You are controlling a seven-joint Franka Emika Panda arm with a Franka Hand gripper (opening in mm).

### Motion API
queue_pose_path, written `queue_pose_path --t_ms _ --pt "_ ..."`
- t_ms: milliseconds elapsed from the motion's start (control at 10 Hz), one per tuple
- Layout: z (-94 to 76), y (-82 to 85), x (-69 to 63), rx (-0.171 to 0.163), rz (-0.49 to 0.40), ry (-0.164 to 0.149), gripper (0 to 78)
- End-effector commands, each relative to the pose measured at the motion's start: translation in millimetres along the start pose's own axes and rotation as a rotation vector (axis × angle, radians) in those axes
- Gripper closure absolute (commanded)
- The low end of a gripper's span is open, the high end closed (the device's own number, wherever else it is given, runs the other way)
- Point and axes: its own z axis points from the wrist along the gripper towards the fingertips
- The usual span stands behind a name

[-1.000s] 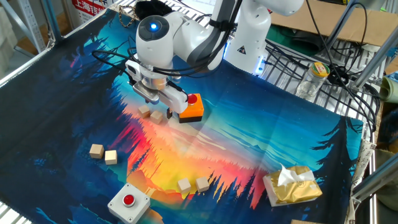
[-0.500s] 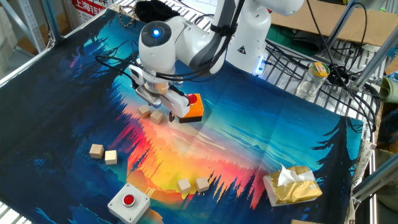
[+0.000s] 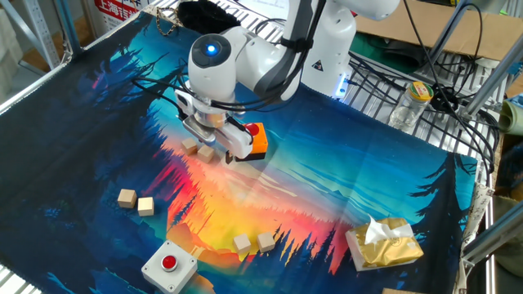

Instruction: Stack the blocks into a pyramid shape

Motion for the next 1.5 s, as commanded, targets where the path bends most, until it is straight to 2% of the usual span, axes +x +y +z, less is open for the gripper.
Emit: queue_pose_path --t_ms 100,500,800,1000,1200,1500 --pt "-0.9 0.4 -5.7 0.002 -0.030 -0.037 0.1" --pt "-1.3 1.3 -7.6 -0.003 -0.040 -0.037 0.1" --pt "-1.6 2.0 -10.0 0.007 -0.075 -0.046 0.1" --pt "-0.8 -0.5 -10.8 -0.003 -0.087 -0.046 0.1" --pt "2.5 -11.9 -14.1 -0.032 -0.096 -0.042 0.1" --pt "3.6 -16.2 -15.3 -0.035 -0.113 -0.046 0.1"
